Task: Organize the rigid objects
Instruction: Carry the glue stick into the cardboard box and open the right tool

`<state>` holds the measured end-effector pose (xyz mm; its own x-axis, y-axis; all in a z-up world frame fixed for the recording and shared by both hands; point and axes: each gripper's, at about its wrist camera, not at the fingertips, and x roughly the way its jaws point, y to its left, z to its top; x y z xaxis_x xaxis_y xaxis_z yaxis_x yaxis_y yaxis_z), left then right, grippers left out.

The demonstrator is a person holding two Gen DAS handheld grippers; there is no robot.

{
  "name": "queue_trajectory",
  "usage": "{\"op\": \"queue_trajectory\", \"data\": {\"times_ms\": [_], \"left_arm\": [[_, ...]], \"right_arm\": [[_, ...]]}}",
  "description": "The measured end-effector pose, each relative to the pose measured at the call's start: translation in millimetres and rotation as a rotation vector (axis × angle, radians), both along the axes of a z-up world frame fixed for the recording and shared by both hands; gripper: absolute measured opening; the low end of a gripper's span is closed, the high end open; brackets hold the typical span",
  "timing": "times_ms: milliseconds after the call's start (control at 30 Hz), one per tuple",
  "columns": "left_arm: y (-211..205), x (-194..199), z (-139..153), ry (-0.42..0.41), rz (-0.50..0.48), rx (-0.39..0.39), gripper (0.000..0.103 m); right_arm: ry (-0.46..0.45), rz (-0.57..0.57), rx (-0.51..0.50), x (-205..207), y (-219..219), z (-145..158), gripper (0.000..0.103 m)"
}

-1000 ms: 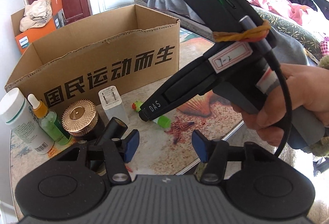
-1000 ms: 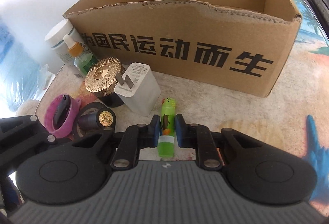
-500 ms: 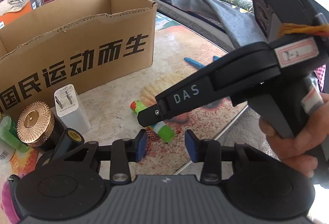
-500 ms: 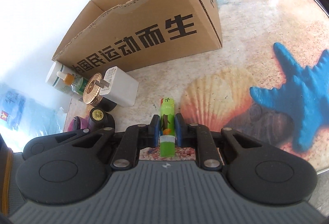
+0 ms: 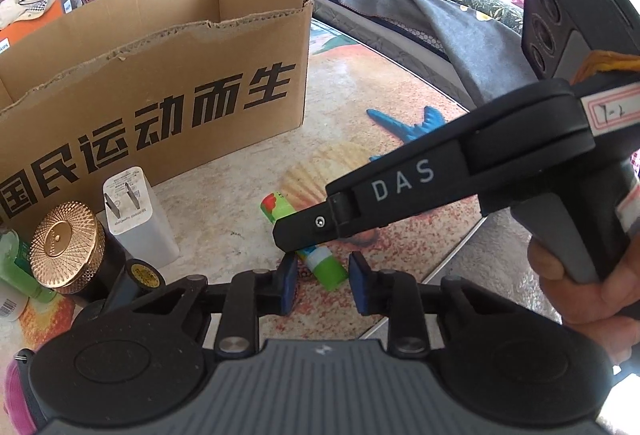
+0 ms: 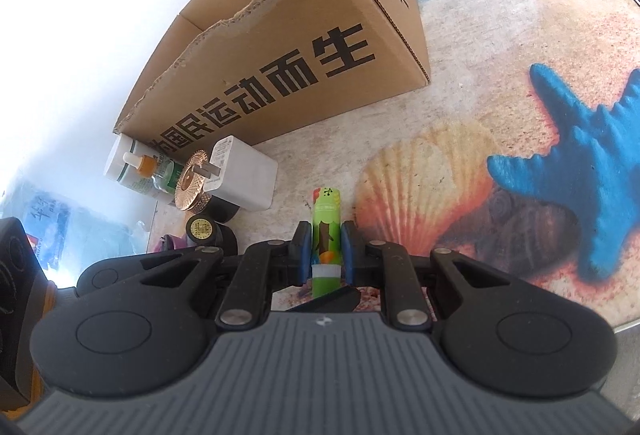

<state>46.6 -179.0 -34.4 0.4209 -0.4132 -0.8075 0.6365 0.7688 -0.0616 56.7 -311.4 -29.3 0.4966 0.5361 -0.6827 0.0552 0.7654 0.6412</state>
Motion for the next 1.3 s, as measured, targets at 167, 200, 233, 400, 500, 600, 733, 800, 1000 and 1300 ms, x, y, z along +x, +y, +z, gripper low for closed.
{"op": "queue_trajectory", "data": {"times_ms": [167,200,233,400,500,600,733,800,1000,1300], "left_arm": [[17.6,-15.2,42.8,-0.084,0.004,-0.040,0.028],[21.6,-16.7,55.2,-0.109,0.003,-0.055,0.028],[26.1,-17.6,66.7,-0.130,0.003,-0.067,0.027],[47.6,-1.3,112.4,-0.245,0.059,-0.051,0.027],[63.4,25.5,131.1,-0.248,0.101,-0.057,0.026],[80.6,59.1,143.0,-0.219,0.132,-0.052,0.026],[96.4,111.9,143.5,-0.169,0.176,0.002,0.027],[105.2,143.0,134.4,-0.125,0.202,0.030,0.028],[113.7,211.2,98.3,-0.011,0.285,0.161,0.031],[138.4,234.1,90.5,-0.011,0.382,0.196,0.040]], "right_arm": [[-0.101,0.007,0.034,-9.1,7.8,42.9,0.015],[-0.127,0.019,0.045,-8.0,11.2,53.7,0.015],[-0.151,0.034,0.065,-5.6,15.0,64.1,0.015],[-0.288,0.096,0.046,25.4,41.6,116.8,0.015],[-0.312,0.121,0.065,56.2,53.7,133.1,0.015],[-0.287,0.142,0.089,95.2,62.6,142.6,0.015],[-0.194,0.161,0.106,156.8,77.8,141.0,0.014],[-0.125,0.159,0.113,188.5,84.0,130.3,0.014],[0.113,0.114,0.159,277.9,104.4,70.1,0.014],[0.256,0.071,0.149,325.4,134.0,10.5,0.015]]}}
